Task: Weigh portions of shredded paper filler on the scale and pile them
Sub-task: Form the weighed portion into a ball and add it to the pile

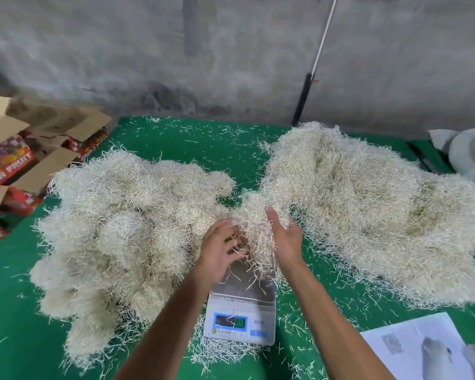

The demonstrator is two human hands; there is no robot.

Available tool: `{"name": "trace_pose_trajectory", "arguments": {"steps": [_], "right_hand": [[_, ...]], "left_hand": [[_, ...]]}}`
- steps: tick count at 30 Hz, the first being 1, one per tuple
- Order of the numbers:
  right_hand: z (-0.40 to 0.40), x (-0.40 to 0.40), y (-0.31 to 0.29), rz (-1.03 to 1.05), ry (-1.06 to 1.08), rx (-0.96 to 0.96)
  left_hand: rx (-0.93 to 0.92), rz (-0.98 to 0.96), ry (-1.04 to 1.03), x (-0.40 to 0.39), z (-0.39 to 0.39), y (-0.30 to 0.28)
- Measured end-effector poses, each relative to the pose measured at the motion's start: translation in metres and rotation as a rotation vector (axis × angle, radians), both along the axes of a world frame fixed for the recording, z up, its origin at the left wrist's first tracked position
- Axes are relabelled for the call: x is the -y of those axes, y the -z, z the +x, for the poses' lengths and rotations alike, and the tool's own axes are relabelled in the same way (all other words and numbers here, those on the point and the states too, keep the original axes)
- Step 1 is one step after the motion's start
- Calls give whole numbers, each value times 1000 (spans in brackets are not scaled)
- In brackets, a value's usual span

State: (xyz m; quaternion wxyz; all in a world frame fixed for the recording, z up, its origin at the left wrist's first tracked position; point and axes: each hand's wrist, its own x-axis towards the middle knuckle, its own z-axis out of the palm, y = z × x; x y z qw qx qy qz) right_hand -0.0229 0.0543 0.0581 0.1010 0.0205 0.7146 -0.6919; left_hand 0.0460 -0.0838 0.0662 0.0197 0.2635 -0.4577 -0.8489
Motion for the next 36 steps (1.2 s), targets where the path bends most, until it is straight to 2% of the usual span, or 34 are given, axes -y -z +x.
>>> {"name": "trace_pose_trajectory", "arguments": {"steps": [2, 4, 5, 6, 8, 11, 13, 14, 15, 17, 19, 21, 24, 27, 30, 36], "right_hand": [[1, -4, 1, 106, -34, -92], [9, -2, 9, 265, -227, -150], [15, -1, 13, 345, -340, -179], [20, 0, 15, 390, -401, -211], [22, -1, 21, 315, -391, -291], [19, -12, 28, 381, -367, -373], [21, -16, 39, 503, -486, -390], [22, -18, 46, 549, -503, -402], [23, -18, 51, 577, -473, -400], [24, -20, 52, 546, -377, -350], [21, -22, 51, 535, -339, -342], [18, -24, 54, 601, -412, -343], [18, -27, 64, 790, -535, -293], [27, -37, 78, 719, -395, -207], [43, -43, 89, 630, -266, -201], [59, -38, 99, 555, -226, -191]], "left_hand": [[-12, 177, 63, 8, 1, 16], [-6, 252, 210, 6, -2, 27], [37, 281, 220, 1, -6, 26], [71, 247, 202, -5, -7, 26], [141, 154, 78, -8, -10, 28], [231, -191, -65, -5, -9, 39], [262, 3, -53, -9, -7, 45], [258, 28, -30, -10, -4, 48], [319, -139, 68, -12, -3, 53], [302, -368, 187, -7, 2, 61], [333, -535, 31, 3, 7, 78], [350, -644, -114, 12, 17, 87], [344, -753, -106, 15, 30, 100], [345, -800, -100, 18, 42, 107], [273, -831, -120, 20, 53, 108], [236, -751, -140, 16, 69, 118]]}}
